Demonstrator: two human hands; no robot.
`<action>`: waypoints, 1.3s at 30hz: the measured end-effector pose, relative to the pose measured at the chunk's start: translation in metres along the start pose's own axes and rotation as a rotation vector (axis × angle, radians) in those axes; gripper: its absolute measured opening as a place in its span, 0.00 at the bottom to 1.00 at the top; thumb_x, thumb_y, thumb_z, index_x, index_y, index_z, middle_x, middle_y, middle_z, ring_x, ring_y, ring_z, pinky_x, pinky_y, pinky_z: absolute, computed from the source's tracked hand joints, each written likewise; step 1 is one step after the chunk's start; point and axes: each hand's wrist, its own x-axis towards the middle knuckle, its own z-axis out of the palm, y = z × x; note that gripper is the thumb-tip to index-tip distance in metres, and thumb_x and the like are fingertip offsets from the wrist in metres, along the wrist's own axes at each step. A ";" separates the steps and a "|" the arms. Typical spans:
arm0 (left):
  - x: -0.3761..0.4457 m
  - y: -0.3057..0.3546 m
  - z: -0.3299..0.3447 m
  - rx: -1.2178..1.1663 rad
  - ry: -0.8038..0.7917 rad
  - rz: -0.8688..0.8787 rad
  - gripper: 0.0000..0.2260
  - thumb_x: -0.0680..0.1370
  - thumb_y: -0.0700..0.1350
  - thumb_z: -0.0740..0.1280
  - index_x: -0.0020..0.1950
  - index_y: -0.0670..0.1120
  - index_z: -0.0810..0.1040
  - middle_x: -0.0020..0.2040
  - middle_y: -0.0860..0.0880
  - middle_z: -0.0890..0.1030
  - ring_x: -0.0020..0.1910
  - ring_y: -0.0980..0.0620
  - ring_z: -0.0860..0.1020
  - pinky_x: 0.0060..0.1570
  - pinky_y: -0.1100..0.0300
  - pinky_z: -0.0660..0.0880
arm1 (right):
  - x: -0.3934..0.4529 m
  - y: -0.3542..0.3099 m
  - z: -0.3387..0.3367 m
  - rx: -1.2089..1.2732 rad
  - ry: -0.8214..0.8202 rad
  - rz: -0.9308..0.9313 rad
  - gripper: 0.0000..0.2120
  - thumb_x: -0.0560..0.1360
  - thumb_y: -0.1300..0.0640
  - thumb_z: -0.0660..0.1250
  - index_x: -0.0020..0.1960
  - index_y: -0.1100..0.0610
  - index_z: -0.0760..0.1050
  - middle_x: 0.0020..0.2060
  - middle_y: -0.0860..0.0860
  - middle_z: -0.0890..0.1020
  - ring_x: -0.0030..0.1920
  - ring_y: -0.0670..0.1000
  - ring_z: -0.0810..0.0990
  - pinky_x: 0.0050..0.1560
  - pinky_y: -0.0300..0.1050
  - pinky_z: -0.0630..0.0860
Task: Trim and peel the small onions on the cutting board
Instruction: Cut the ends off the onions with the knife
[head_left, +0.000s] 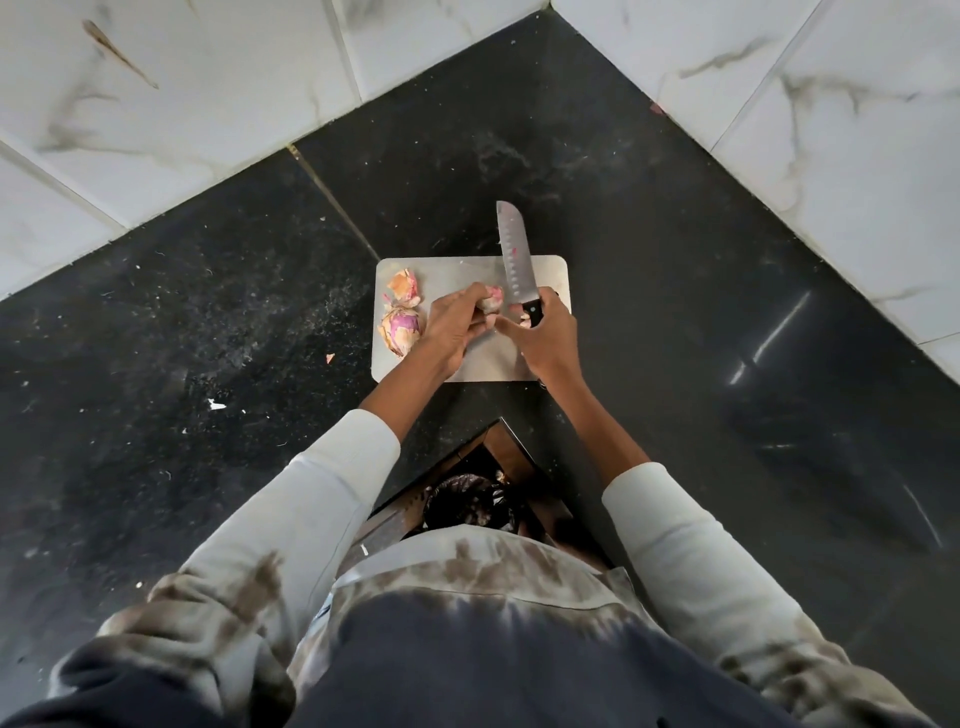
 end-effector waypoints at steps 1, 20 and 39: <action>-0.002 -0.001 0.000 0.018 -0.010 -0.011 0.06 0.80 0.43 0.72 0.50 0.41 0.85 0.41 0.46 0.86 0.43 0.52 0.83 0.48 0.58 0.83 | -0.001 -0.002 0.003 0.006 -0.002 -0.007 0.28 0.72 0.44 0.81 0.64 0.56 0.76 0.54 0.47 0.81 0.50 0.43 0.79 0.45 0.29 0.70; -0.005 0.001 -0.026 0.941 -0.207 0.532 0.26 0.73 0.39 0.79 0.69 0.46 0.78 0.64 0.48 0.81 0.60 0.50 0.81 0.60 0.57 0.80 | 0.025 0.018 0.007 0.039 -0.093 0.050 0.29 0.70 0.47 0.82 0.66 0.54 0.76 0.55 0.50 0.83 0.53 0.51 0.82 0.52 0.48 0.82; 0.010 -0.018 -0.023 1.063 0.049 0.733 0.13 0.78 0.42 0.75 0.62 0.47 0.80 0.59 0.53 0.82 0.56 0.59 0.77 0.57 0.72 0.72 | -0.050 0.044 0.013 -0.228 0.098 -0.283 0.18 0.87 0.58 0.58 0.76 0.58 0.71 0.67 0.54 0.81 0.63 0.53 0.81 0.62 0.49 0.78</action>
